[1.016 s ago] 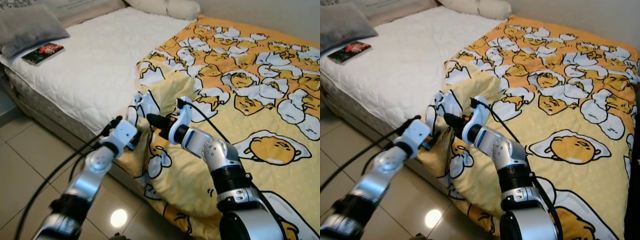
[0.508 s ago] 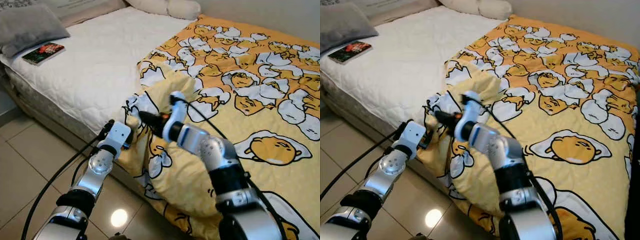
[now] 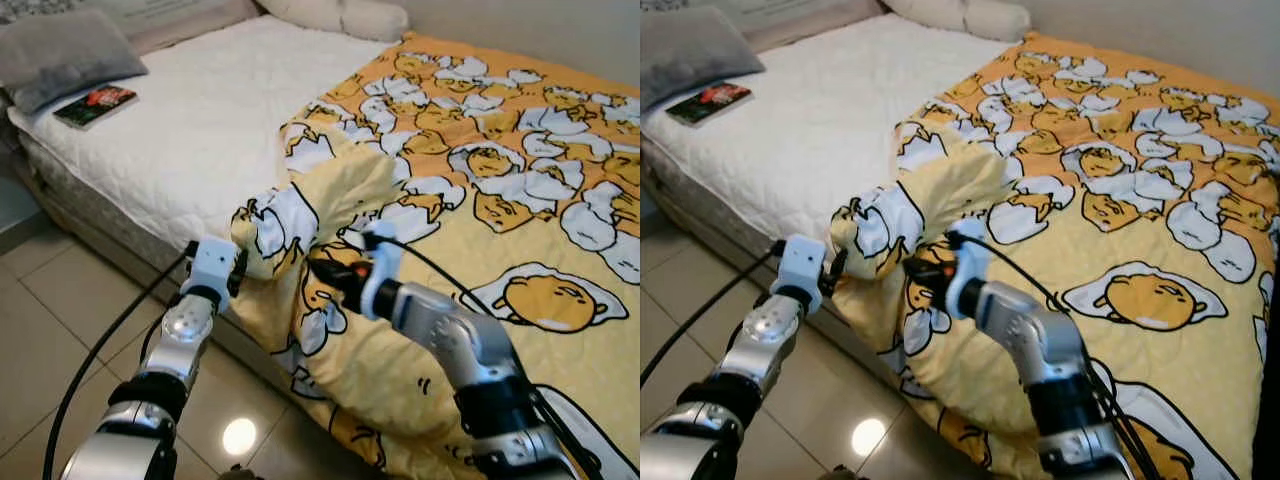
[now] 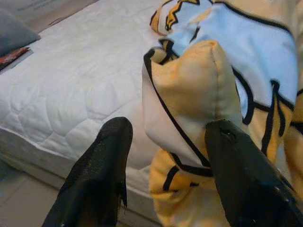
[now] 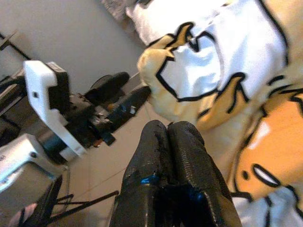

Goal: Clean up the room

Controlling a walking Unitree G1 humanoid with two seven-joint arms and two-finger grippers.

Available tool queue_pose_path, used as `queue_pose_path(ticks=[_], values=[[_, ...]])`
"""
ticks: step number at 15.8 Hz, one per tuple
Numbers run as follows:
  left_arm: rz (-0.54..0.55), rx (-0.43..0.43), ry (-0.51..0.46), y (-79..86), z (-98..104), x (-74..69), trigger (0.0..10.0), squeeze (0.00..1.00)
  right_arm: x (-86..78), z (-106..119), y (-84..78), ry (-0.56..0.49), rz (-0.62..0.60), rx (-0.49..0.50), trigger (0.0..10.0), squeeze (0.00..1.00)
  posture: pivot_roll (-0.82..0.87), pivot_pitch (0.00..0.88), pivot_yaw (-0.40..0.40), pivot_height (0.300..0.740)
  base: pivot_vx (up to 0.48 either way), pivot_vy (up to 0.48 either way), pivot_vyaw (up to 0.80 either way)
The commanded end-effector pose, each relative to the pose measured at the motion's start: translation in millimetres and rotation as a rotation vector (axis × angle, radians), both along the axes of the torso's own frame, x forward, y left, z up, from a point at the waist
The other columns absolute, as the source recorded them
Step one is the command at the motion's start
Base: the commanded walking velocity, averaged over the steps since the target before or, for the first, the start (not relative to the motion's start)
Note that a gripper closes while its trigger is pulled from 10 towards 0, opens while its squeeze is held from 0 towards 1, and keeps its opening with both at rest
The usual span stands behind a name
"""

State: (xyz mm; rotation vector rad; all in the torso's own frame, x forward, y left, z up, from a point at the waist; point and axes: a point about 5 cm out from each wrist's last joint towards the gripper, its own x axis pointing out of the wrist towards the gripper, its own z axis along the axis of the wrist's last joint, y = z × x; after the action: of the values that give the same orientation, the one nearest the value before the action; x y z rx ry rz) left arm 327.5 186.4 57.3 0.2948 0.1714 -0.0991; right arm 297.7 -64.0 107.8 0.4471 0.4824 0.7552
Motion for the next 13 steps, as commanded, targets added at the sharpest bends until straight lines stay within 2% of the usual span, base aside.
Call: queue_pose_path(ticks=[1,6,13], values=[[0.006,-0.032,-0.011,1.9,3.7,3.0,0.0,0.00,1.8,5.5,-4.5,-0.035,-0.024,-0.001,10.0,0.00,-0.06,0.000,0.013,0.740,0.000,0.000,0.00],[-0.013,-0.122,0.013,7.5,5.9,7.2,0.0,0.00,-0.2,2.4,-27.1,-0.105,-0.059,-0.119,10.0,0.00,-0.08,0.000,0.017,0.740,0.000,0.000,0.00],[-0.030,-0.177,0.079,6.3,2.7,10.3,0.0,0.00,-8.2,-2.1,-33.9,-0.145,-0.039,-0.191,10.0,0.00,-0.09,0.000,0.016,0.740,0.000,0.000,0.00]])
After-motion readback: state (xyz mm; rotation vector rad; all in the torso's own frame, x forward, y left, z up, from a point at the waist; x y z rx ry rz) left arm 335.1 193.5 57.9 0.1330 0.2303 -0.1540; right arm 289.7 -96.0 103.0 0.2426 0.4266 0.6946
